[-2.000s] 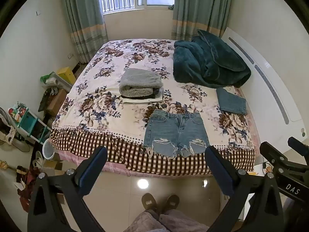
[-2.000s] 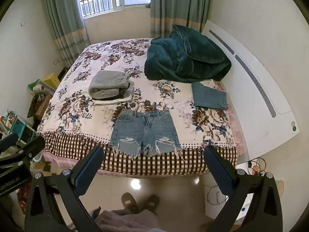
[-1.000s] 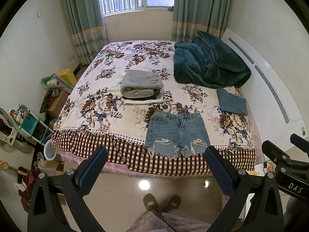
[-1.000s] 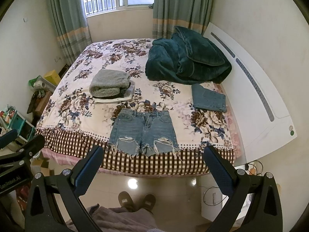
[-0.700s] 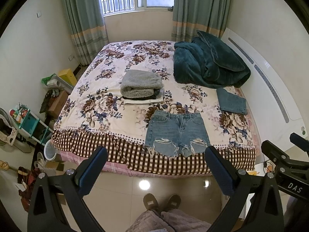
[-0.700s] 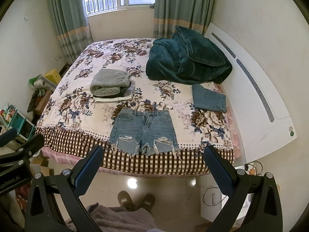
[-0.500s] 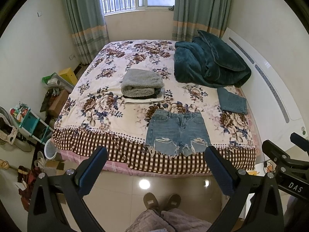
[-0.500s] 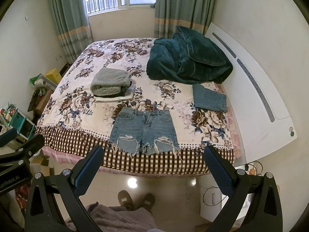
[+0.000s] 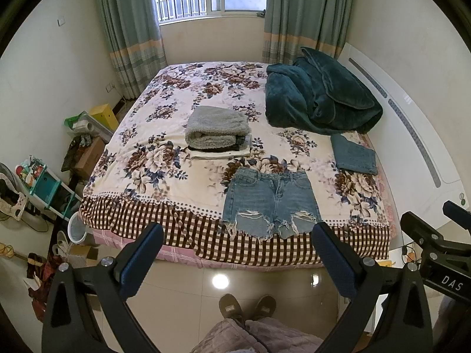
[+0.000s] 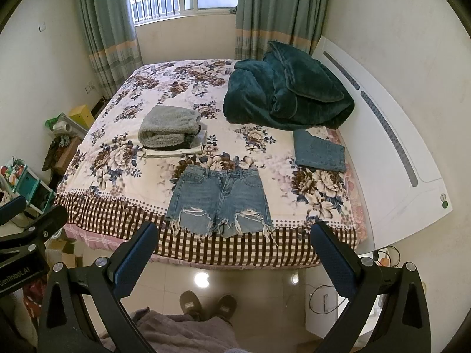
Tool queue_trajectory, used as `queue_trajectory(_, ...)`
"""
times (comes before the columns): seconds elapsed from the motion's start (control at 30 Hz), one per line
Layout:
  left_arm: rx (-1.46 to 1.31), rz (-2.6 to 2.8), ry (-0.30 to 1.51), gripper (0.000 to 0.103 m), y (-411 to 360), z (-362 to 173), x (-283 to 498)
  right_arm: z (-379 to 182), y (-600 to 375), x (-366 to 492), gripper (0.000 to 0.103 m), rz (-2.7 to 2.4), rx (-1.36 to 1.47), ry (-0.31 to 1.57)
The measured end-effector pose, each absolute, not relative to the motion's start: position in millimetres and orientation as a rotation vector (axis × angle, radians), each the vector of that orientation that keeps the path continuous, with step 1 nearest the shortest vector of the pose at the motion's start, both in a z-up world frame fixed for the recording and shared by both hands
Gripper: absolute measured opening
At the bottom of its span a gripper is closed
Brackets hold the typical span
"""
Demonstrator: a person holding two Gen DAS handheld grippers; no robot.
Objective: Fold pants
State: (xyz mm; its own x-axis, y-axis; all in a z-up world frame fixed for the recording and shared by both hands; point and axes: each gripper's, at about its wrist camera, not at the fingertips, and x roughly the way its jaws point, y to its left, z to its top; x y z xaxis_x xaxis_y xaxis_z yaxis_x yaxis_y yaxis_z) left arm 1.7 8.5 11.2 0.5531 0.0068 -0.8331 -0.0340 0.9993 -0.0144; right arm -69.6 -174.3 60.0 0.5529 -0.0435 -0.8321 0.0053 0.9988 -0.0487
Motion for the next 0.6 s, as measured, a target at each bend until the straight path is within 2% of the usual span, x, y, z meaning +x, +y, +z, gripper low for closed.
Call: queue_trajectory(0.6,-0.033,0.027,0.983,0.103,6.0,9.5,-1.2,59.6,-173.4,-71.7,0.103,-0.026,-0.048,0.981)
